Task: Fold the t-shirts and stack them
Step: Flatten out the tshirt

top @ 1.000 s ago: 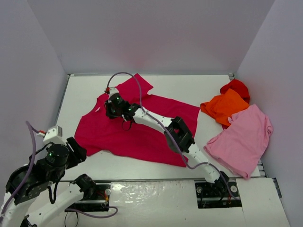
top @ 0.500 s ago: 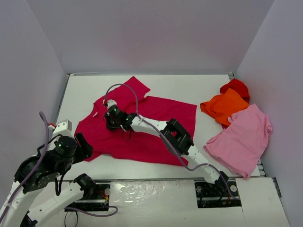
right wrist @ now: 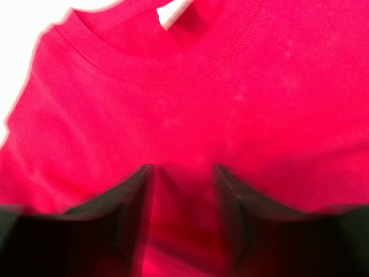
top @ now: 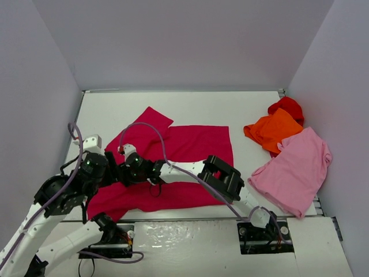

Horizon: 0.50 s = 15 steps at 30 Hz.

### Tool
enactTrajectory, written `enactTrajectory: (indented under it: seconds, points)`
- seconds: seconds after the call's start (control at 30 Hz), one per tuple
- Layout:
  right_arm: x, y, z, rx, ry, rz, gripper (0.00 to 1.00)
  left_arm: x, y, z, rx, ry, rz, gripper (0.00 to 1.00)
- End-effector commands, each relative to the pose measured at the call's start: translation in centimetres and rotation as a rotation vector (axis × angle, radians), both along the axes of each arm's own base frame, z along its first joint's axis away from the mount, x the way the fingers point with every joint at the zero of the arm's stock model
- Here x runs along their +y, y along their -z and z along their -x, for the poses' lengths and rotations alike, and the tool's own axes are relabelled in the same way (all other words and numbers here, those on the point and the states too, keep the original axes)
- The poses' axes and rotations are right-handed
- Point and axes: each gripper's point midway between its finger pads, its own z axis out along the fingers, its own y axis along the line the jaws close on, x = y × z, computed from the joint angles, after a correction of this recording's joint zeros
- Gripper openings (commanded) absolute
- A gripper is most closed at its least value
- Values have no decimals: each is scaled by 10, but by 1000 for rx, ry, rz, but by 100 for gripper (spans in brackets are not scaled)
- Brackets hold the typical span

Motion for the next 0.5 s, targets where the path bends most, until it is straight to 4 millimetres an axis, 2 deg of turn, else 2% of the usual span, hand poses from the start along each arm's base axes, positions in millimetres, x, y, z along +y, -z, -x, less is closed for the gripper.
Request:
enactTrajectory:
  seconds: [0.0, 0.03, 0.1, 0.13, 0.17, 0.27, 0.3, 0.33, 0.37, 0.4, 0.47]
  points:
    - [-52, 0, -28, -24, 118, 109, 63, -34, -15, -41, -58, 60, 2, 50]
    - [-54, -21, -37, -58, 141, 81, 72, -42, -14, -49, -53, 70, 2, 48]
    - [-76, -45, -63, -131, 223, 67, 73, -55, -15, -65, -56, 86, -4, 42]
    - [-86, -71, -72, -167, 262, 38, 71, -60, -16, -70, -59, 92, -4, 37]
    - [-100, -93, -82, -198, 309, 15, 67, -64, -17, -76, -63, 93, -7, 31]
    - [-161, -132, -112, -260, 488, -8, 36, -73, -12, -98, -70, 72, -37, 3]
    - [-184, -137, -121, -260, 545, -7, 23, -76, -3, -106, -42, 65, -60, 1]
    - [-216, -131, -133, -240, 606, 16, 11, -80, 5, -113, -17, 61, -72, 0]
    - [-246, -128, -143, -212, 662, 25, 2, -81, 10, -120, 3, 56, -76, 0]
    - [-267, -128, -149, -193, 702, 26, 0, -85, 20, -128, 40, 61, -84, 0]
    - [-320, -111, -162, -150, 790, 76, 0, -87, 35, -142, 92, 58, -102, 0]
